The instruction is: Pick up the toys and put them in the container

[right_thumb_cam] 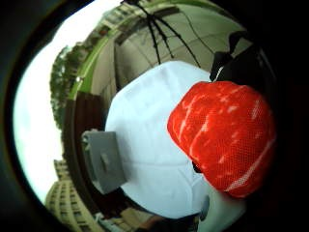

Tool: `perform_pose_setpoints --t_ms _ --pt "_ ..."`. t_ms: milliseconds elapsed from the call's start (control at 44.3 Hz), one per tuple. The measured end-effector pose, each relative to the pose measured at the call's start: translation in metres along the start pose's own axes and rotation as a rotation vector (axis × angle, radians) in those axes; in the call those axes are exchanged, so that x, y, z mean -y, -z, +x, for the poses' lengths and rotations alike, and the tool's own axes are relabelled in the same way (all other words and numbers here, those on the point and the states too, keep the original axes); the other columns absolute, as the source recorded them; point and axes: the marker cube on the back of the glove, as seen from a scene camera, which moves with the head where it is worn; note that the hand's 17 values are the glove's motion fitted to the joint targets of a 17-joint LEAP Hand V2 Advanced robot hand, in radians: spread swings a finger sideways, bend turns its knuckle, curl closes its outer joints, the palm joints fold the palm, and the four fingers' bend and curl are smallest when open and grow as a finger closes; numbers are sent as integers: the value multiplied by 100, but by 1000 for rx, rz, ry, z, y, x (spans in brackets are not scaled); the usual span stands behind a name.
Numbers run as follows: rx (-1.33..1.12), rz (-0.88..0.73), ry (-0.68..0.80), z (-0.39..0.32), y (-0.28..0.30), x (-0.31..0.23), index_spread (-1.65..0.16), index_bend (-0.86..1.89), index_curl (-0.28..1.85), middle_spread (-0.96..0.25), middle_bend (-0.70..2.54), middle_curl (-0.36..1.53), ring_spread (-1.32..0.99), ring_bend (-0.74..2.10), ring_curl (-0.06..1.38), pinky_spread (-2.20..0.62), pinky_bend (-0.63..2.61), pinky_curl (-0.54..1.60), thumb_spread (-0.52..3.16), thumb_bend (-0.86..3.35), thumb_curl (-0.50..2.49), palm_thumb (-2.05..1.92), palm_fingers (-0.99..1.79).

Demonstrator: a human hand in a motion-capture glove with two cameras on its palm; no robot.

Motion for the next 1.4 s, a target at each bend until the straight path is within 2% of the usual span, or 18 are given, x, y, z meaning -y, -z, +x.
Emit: perform_pose_setpoints --t_ms 248,519,880,1241,1308,1331,1399 --pt "47 92 122 -129 97 -26 -40 16 29 -40 70 58 -45 107 49 -48 90 41 28 8 85 79 110" --pt "76 155 239 -264 143 -71 -40 14 28 -41 69 59 -45 108 49 -48 91 42 36 7 91 79 109" --pt "87 126 411 -393 115 -150 -40 15 27 -42 67 62 -45 108 49 -47 90 42 42 5 98 79 109" --pt "133 3 529 -443 63 -165 -39 12 22 -43 65 64 -45 109 49 -47 91 43 50 1 102 77 107" --pt "145 -83 552 -450 49 -178 -39 6 19 -43 61 63 -45 109 49 -47 95 44 53 0 102 75 98" --pt "161 -110 561 -451 45 -182 -38 -5 15 -42 55 62 -45 108 49 -48 102 46 60 -5 100 68 80" --pt "184 -133 575 -444 40 -182 -37 -11 10 -40 51 62 -45 111 51 -47 116 50 73 -6 96 59 63"
